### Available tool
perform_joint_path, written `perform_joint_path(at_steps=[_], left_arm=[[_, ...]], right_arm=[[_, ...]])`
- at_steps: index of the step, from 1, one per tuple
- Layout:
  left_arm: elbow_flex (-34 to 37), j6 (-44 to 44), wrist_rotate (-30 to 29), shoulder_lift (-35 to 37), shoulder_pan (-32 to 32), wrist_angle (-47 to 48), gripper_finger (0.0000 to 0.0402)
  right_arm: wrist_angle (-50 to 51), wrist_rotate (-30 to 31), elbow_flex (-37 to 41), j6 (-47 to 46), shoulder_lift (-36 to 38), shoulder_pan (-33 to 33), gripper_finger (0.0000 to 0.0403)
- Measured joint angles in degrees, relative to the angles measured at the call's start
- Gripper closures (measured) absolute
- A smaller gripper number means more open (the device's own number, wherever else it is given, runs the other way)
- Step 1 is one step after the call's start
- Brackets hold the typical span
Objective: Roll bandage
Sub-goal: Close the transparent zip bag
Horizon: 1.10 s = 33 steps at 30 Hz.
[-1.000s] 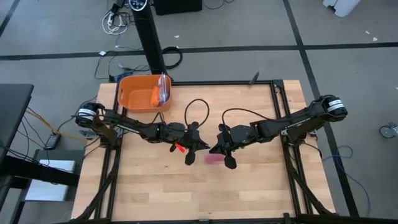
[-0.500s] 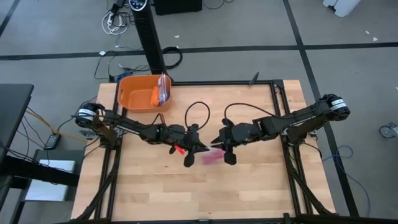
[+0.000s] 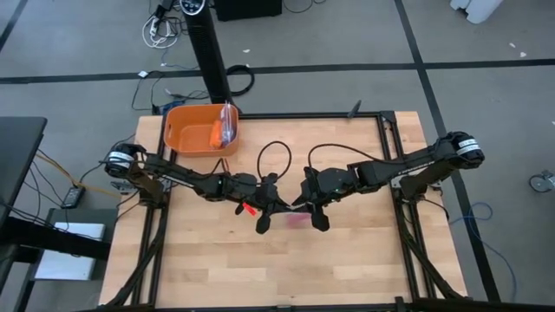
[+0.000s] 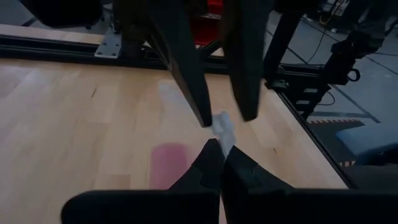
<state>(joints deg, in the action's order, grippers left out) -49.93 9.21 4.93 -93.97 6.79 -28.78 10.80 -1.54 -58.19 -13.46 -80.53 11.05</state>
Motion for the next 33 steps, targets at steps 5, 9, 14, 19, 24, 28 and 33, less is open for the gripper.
perform_joint_path(at_steps=[5,9,14,19,24,28,33], left_arm=[[0.0,0.0,0.13,0.0,0.0,-0.08,0.0401],[0.04,0.0,0.3,0.0,0.02,-0.19,0.0401],[0.04,0.2,0.26,0.0,0.02,-0.5,0.0401],[0.04,0.2,0.17,0.0,0.0,-0.66,0.0401],[0.04,0.22,-0.11,0.0,0.07,-0.68,0.0401],[0.04,0.24,0.88,0.0,0.07,-1.46,0.0401],[0.04,0.51,1.09,0.0,0.07,-1.66,0.0401]], right_arm=[[-0.24,0.22,0.0,0.47,0.0,-0.01,0.0381],[-0.24,0.97,0.0,0.9,0.03,0.02,0.0392],[-0.28,0.66,0.0,0.16,0.04,-0.02,0.0341],[-0.34,0.22,0.0,-0.33,0.04,-0.01,0.0283],[-0.27,-1.6,0.0,-0.53,0.04,-0.56,0.0276],[1.14,-2.23,0.02,-1.09,0.04,-1.27,0.0287],[0.81,-4.52,0.02,-2.48,0.04,-1.84,0.0312]])
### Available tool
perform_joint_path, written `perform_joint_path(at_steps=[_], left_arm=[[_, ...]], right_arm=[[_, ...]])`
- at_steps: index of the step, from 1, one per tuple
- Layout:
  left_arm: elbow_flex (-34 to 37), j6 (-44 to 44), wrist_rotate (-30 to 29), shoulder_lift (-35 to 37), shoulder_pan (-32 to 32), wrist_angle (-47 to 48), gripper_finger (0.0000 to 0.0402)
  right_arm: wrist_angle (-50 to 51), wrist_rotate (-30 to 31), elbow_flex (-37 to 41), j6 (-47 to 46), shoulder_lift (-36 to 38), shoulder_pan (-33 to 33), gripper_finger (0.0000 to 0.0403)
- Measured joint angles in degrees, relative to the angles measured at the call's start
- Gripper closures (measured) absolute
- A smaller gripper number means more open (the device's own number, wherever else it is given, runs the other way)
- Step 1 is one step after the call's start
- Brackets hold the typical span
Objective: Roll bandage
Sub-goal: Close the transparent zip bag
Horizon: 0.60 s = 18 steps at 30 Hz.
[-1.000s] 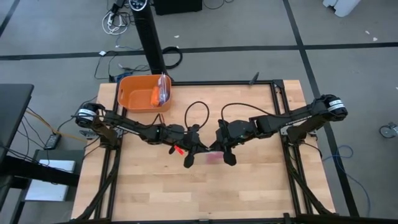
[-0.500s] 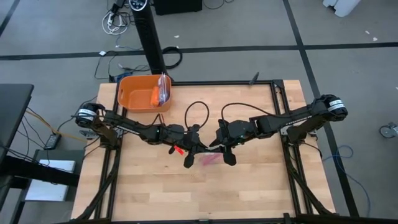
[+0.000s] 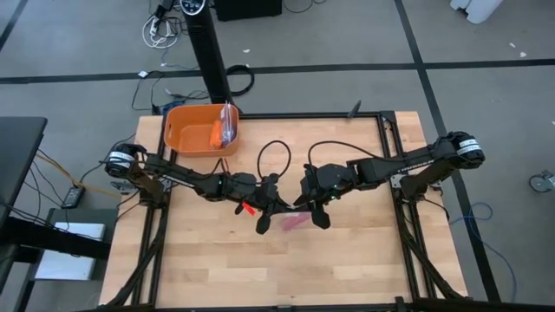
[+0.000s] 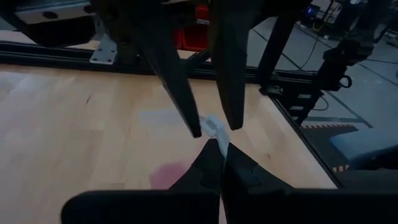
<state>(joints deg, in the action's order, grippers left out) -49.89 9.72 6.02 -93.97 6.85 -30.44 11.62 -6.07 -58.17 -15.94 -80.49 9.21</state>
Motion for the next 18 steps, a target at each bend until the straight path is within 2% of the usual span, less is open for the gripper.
perform_joint_path(at_steps=[6,12,18], left_arm=[[0.0,1.18,0.3,0.0,0.0,0.17,0.04],[0.0,4.2,0.02,0.0,0.0,0.61,0.04],[0.0,7.76,-0.73,0.0,0.02,0.66,0.04]], right_arm=[[-0.91,0.3,0.03,1.26,0.0,0.11,0.0388],[-1.17,1.58,0.04,1.9,0.0,0.15,0.0389],[-0.8,5.49,0.04,3.61,0.0,0.92,0.0399]])
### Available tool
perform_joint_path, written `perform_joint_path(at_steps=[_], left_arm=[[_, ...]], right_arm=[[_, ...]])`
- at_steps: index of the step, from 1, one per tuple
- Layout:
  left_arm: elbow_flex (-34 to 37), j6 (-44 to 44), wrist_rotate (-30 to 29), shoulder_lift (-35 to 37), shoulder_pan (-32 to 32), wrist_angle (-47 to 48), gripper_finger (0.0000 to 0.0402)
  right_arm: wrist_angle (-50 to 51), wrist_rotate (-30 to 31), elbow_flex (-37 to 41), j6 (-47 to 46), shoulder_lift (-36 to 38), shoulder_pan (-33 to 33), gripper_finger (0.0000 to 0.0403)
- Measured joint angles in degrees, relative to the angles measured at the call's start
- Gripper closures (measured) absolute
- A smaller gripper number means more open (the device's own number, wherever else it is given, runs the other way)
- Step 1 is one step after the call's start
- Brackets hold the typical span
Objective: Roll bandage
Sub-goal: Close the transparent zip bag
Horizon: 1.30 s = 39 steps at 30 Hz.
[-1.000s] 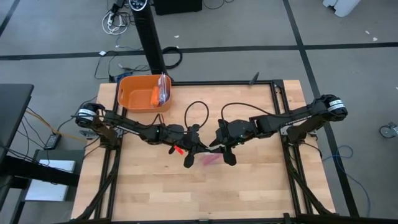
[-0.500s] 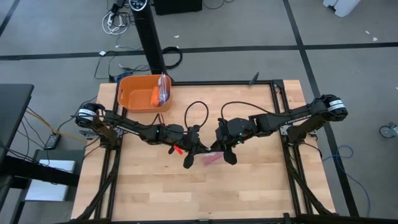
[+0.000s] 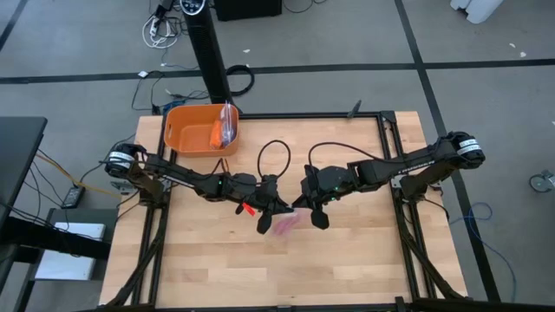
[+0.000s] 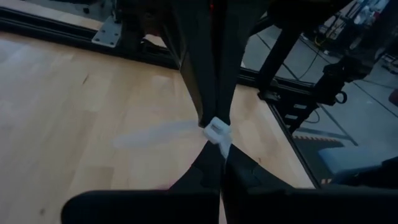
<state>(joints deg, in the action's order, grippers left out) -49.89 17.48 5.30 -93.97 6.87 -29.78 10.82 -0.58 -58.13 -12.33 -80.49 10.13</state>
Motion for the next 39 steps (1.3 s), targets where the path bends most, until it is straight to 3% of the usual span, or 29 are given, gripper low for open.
perform_joint_path(at_steps=[6,17,21,27,30,39], left_arm=[[0.0,0.72,-0.11,0.0,0.0,-0.04,0.04],[0.0,0.39,0.35,0.0,-0.01,-0.78,0.04],[0.0,0.39,0.39,0.0,-0.01,-0.78,0.04],[0.0,0.5,0.56,0.0,-0.02,-1.35,0.04],[0.0,0.68,0.61,0.0,-0.07,-1.6,0.0401],[-0.02,0.85,0.33,0.0,-0.15,-2.27,0.0401]], right_arm=[[0.16,-1.17,0.0,-0.26,0.0,-0.04,0.0393],[-1.57,-8.91,0.0,-3.07,0.0,-2.41,0.0319],[-2.51,-9.64,0.0,-2.76,0.0,-2.49,0.0334],[-2.57,-10.04,0.0,-1.14,0.0,-2.4,0.0391],[-2.68,-10.13,0.0,-1.13,0.0,-2.4,0.0395],[-1.75,-10.15,0.0,-3.05,0.0,-2.35,0.0283]])
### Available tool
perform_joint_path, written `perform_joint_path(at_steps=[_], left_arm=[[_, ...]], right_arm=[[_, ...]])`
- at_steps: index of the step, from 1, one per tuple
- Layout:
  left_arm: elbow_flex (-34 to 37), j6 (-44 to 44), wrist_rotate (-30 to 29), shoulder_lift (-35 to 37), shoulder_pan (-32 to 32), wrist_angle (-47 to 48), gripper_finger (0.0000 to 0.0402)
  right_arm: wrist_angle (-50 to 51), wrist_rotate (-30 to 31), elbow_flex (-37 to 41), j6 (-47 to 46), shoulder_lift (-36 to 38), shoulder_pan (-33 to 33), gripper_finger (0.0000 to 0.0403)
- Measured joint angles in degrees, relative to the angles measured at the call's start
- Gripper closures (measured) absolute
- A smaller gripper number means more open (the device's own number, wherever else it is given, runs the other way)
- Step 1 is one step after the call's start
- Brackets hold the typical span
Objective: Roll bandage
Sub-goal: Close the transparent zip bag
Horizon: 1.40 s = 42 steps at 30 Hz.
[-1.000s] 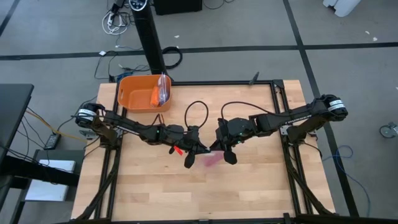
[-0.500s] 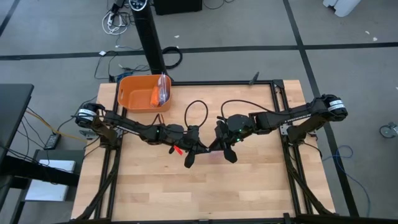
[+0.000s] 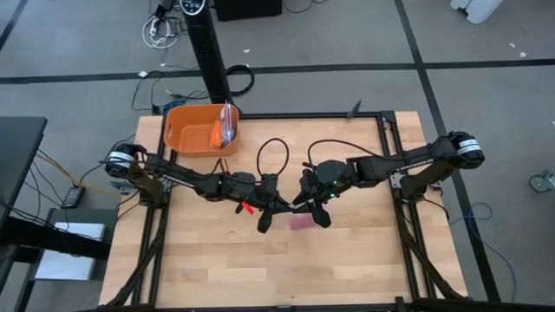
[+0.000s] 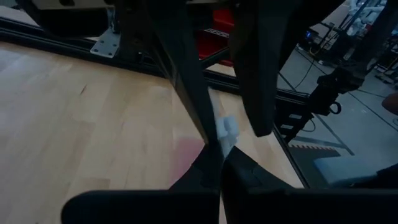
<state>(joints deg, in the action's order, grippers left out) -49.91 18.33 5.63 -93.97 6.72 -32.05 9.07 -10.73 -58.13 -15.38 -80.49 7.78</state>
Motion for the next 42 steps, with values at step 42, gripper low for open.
perform_joint_path(at_steps=[42], left_arm=[[0.07,0.0,-0.52,0.5,0.04,-0.26,0.0401]], right_arm=[[7.05,6.05,-0.17,3.58,0.13,1.98,0.0385]])
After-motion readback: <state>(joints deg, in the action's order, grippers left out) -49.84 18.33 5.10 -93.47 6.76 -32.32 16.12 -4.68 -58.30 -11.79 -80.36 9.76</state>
